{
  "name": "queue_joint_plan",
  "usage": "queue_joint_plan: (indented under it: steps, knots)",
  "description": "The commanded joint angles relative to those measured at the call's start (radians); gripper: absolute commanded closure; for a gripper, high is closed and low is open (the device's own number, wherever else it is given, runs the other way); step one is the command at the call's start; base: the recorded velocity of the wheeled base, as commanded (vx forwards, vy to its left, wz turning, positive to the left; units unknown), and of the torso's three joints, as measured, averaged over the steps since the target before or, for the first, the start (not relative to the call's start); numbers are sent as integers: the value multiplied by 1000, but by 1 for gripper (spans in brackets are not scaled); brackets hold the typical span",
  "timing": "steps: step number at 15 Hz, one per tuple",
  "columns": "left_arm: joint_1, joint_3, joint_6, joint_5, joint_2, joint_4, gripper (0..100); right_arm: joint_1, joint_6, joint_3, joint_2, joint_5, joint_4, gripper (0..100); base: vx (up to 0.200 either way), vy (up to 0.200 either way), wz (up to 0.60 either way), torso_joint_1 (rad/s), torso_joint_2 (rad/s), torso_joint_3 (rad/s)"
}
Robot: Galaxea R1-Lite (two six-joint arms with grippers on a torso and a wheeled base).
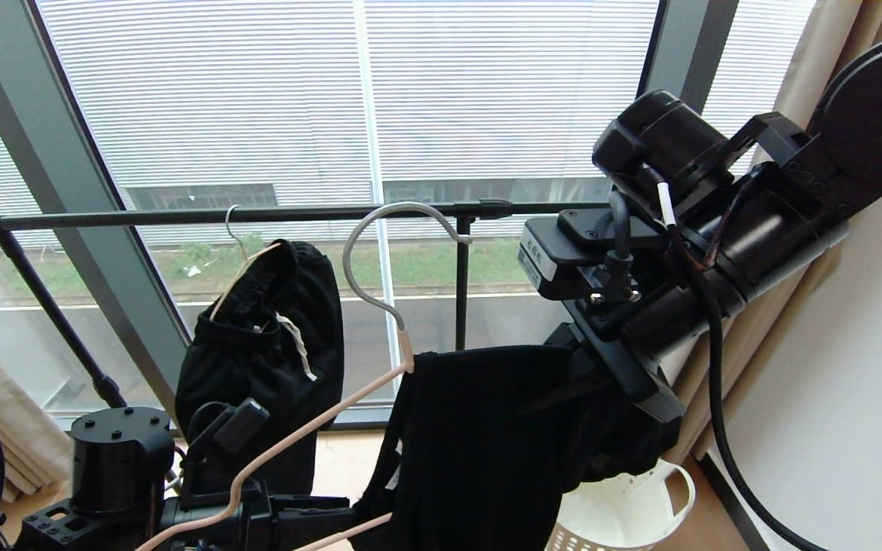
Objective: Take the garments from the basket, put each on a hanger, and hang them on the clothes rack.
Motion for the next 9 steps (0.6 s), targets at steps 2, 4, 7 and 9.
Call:
queue_joint_plan:
  steps: [2, 4, 7, 9]
  knots:
    - [-3, 0, -1, 0, 2, 0, 100, 0, 0, 0, -6, 1, 0, 100, 0, 0, 0, 0, 0, 0]
    - [3, -5, -1, 0, 2, 0, 100, -9, 0, 10, -15, 2, 0, 100, 0, 0, 0, 0, 0, 0]
    - [35, -12, -1, 0, 2, -1, 100, -56, 0, 43, -43, 2, -2, 100, 0, 0, 0, 0, 0, 0]
    - [75, -28, -1, 0, 2, -1, 100, -104, 0, 79, -68, 2, -6, 100, 0, 0, 0, 0, 0, 0]
